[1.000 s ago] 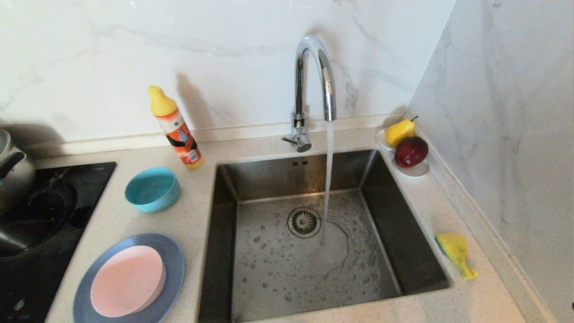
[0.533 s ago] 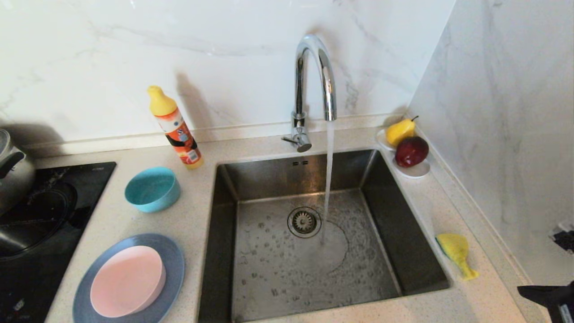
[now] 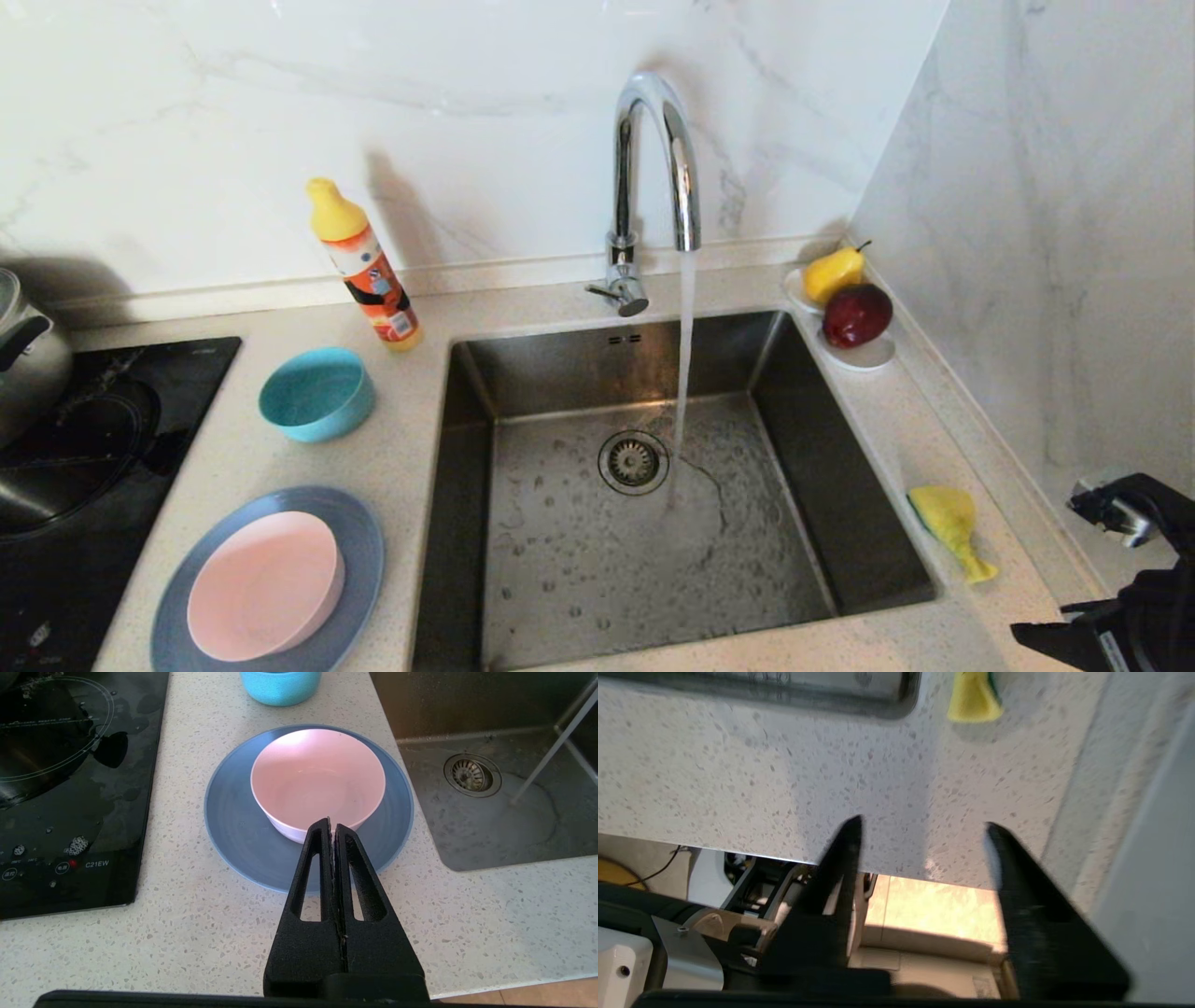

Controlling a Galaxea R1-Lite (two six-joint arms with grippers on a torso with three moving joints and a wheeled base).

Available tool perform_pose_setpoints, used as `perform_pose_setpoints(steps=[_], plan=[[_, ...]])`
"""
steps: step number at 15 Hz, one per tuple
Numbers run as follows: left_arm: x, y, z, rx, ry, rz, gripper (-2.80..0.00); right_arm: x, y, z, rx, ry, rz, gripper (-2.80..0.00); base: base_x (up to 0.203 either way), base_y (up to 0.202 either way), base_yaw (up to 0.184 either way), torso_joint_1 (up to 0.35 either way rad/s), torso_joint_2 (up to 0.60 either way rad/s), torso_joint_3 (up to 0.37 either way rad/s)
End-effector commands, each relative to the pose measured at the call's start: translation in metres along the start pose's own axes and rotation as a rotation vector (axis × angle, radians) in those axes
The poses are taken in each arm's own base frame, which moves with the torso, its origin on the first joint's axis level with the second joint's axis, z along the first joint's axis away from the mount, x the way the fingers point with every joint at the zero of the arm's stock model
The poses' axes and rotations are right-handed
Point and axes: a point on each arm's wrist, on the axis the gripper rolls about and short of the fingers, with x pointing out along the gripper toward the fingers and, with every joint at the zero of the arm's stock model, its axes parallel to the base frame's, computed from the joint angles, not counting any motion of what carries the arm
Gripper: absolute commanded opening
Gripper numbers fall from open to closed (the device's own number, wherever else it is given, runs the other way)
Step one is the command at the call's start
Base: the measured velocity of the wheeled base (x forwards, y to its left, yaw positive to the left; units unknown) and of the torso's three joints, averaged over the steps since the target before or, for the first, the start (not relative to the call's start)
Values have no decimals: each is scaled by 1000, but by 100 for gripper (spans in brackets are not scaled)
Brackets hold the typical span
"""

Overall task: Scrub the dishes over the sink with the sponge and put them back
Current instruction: Pick up a bowl and the sponge

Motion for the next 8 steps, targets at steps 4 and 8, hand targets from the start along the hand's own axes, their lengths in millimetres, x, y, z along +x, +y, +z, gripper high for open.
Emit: perform_pose_setpoints(steps=[4, 8], plan=[[0, 0, 0, 1, 3, 1, -280, 33, -2, 4, 14, 38, 0, 0, 0, 0, 0, 0, 0, 0], [0, 0, 0, 0, 3, 0, -280, 56, -4, 8, 16, 44, -2, 0, 0, 0, 0, 0, 0, 0]])
